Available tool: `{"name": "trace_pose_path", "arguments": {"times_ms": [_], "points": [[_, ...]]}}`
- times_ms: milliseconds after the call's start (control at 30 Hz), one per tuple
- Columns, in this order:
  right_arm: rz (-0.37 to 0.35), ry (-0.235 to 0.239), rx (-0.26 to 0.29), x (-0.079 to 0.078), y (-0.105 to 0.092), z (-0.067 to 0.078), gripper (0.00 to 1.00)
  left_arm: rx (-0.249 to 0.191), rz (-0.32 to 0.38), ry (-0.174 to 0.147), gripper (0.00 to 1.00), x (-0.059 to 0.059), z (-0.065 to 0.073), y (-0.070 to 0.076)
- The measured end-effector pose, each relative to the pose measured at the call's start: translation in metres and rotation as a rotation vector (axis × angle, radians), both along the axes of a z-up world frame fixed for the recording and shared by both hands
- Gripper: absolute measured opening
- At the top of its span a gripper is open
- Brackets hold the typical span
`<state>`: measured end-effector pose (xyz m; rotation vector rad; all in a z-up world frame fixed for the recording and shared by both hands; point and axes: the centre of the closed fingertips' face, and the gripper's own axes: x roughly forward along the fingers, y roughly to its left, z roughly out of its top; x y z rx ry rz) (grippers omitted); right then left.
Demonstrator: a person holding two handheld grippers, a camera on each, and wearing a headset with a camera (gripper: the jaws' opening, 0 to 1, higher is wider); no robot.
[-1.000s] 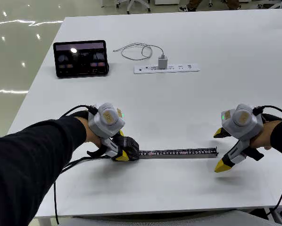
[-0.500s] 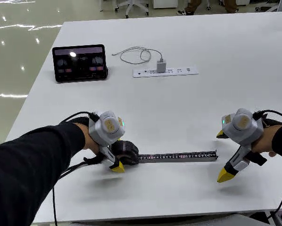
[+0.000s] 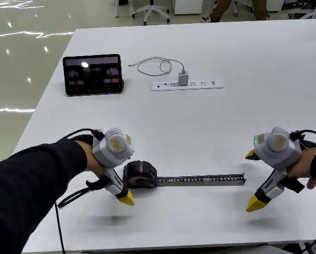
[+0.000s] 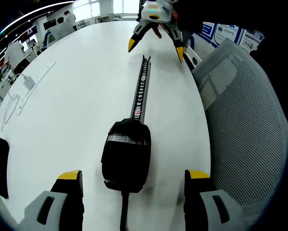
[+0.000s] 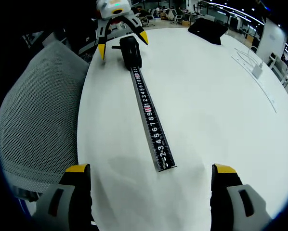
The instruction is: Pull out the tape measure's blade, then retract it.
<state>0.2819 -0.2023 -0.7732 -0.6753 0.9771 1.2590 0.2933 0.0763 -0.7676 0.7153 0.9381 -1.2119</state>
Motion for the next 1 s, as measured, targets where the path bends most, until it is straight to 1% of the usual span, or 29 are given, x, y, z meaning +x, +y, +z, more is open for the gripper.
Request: {"name": "trace_pose_path", "arguments": {"times_ms": [100, 200, 233, 267, 333, 433, 533, 600, 633, 667, 733, 767, 800, 833, 867, 900, 933, 967, 1000], "points": [[0.003, 0.009, -0.003, -0.003, -0.001, 0.000, 1.00, -0.023, 0.033, 0.022, 0.87, -0.002, 0.005, 0.000], [0.004, 0.003, -0.002, -0.002, -0.001, 0.001, 1.00, -0.040, 0.057, 0.030, 1.00, -0.003, 0.009, 0.000], [0.004, 0.001, -0.003, -0.002, -0.001, 0.001, 1.00, -0.038, 0.059, 0.034, 1.00, -0.004, 0.010, 0.001], [0.005, -0.003, -0.003, -0.002, -0.001, 0.001, 1.00, -0.047, 0.060, 0.029, 1.00, -0.005, 0.011, 0.001], [0.003, -0.010, -0.007, -0.001, -0.002, 0.001, 1.00, -0.044, 0.049, 0.024, 1.00, -0.008, 0.011, 0.003], [-0.007, -0.016, -0.002, 0.001, -0.003, 0.002, 1.00, -0.042, 0.058, 0.019, 1.00, -0.007, 0.011, 0.006], [-0.027, -0.022, 0.009, 0.003, -0.003, 0.005, 1.00, -0.058, 0.088, 0.026, 1.00, -0.005, 0.013, 0.008], [-0.039, -0.036, 0.022, 0.005, -0.003, 0.006, 1.00, -0.079, 0.121, 0.022, 1.00, -0.003, 0.015, 0.008], [-0.046, -0.034, 0.023, 0.004, -0.004, 0.006, 1.00, -0.084, 0.135, 0.021, 1.00, -0.002, 0.016, 0.009], [-0.056, -0.029, 0.028, 0.003, -0.004, 0.006, 1.00, -0.097, 0.162, 0.022, 1.00, -0.001, 0.017, 0.010], [-0.066, -0.033, 0.028, 0.004, -0.008, 0.005, 1.00, -0.107, 0.185, 0.013, 1.00, 0.000, 0.019, 0.011], [-0.085, -0.032, 0.037, 0.004, -0.009, 0.006, 1.00, -0.109, 0.197, 0.007, 1.00, 0.000, 0.019, 0.014], [-0.113, -0.027, 0.058, 0.004, -0.007, 0.008, 1.00, -0.110, 0.204, 0.004, 1.00, 0.000, 0.020, 0.015], [-0.153, -0.035, 0.092, 0.007, -0.005, 0.011, 1.00, -0.114, 0.214, 0.003, 1.00, -0.001, 0.020, 0.017], [-0.170, -0.049, 0.100, 0.010, -0.006, 0.014, 1.00, -0.125, 0.226, 0.003, 1.00, -0.002, 0.021, 0.017], [-0.188, -0.060, 0.116, 0.011, -0.006, 0.017, 1.00, -0.150, 0.253, 0.002, 1.00, 0.000, 0.023, 0.017], [-0.210, -0.064, 0.143, 0.012, -0.004, 0.020, 1.00, -0.160, 0.270, -0.001, 1.00, 0.000, 0.024, 0.019], [-0.223, -0.065, 0.157, 0.012, -0.004, 0.022, 1.00, -0.166, 0.282, -0.009, 1.00, 0.001, 0.025, 0.020], [-0.228, -0.071, 0.159, 0.010, -0.006, 0.024, 1.00, -0.189, 0.309, -0.024, 1.00, 0.002, 0.028, 0.022]]}}
